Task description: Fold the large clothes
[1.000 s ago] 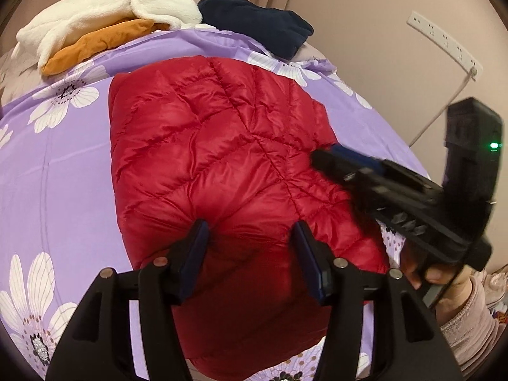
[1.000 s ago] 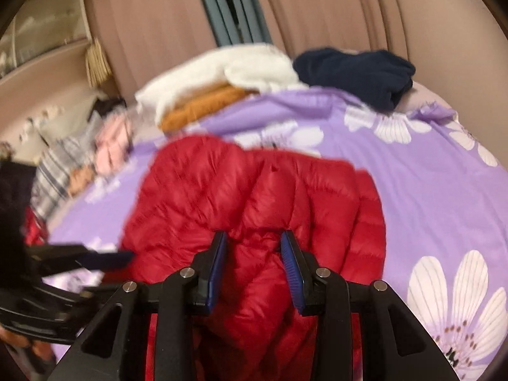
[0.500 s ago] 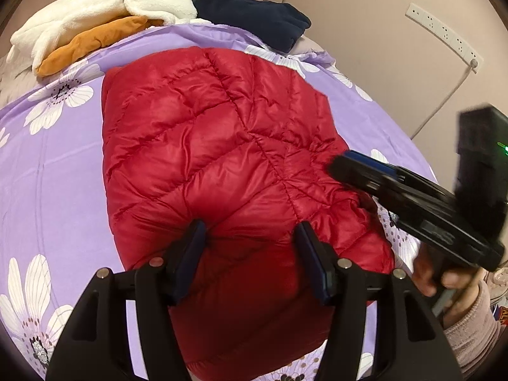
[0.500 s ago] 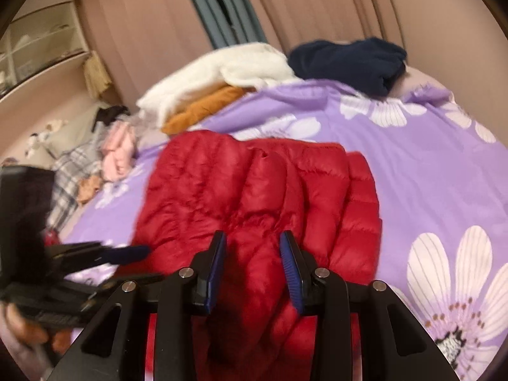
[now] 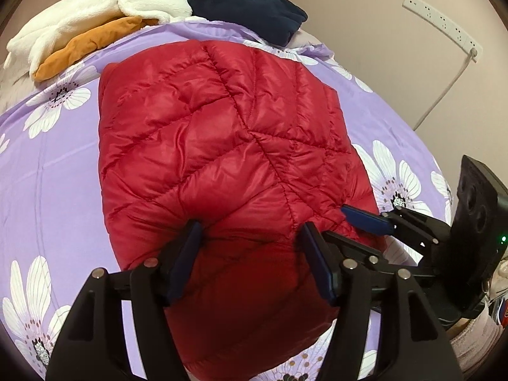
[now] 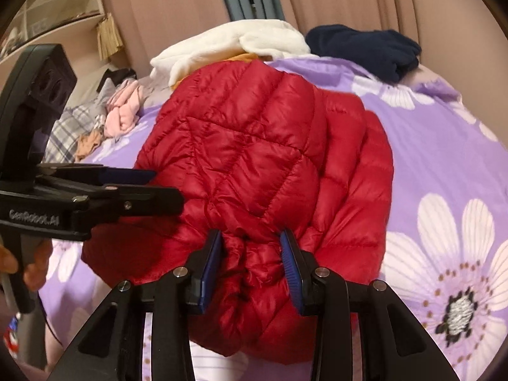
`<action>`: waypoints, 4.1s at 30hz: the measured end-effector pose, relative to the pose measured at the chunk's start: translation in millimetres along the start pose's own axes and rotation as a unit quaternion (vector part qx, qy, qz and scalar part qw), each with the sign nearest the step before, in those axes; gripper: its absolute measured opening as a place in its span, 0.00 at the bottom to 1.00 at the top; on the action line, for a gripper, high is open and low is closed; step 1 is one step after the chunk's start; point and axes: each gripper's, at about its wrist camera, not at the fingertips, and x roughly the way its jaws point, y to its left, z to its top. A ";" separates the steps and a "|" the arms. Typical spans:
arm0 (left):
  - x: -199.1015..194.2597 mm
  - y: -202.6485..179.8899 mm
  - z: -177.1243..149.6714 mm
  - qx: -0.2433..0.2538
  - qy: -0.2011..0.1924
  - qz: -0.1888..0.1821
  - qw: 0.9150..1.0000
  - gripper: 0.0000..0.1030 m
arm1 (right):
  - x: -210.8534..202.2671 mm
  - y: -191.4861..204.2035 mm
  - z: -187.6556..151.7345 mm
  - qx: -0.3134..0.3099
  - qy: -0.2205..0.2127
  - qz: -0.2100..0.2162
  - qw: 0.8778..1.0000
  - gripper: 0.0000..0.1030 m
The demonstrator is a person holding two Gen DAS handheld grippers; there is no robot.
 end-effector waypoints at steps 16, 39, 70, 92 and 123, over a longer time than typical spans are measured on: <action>-65.9 53.8 -10.4 -0.153 -0.069 -0.064 0.984 0.78 | -43.3 -9.8 14.3 0.077 -0.045 0.028 0.996 0.68; -22.6 132.3 -29.7 -0.314 -0.053 -0.184 0.930 0.79 | -4.4 -119.7 -8.9 0.372 -0.018 0.140 0.917 0.99; 30.1 133.0 -11.1 -0.330 -0.017 -0.213 0.920 1.00 | 52.7 -103.0 10.1 0.355 0.056 0.160 0.919 0.99; -23.0 120.5 -9.7 -0.277 -0.067 -0.180 0.941 0.85 | 10.4 -49.9 23.0 0.237 -0.007 0.156 0.959 0.50; -91.8 214.3 -34.5 -0.336 -0.146 -0.121 0.922 0.85 | 99.7 43.2 100.1 0.152 0.021 0.230 0.961 0.50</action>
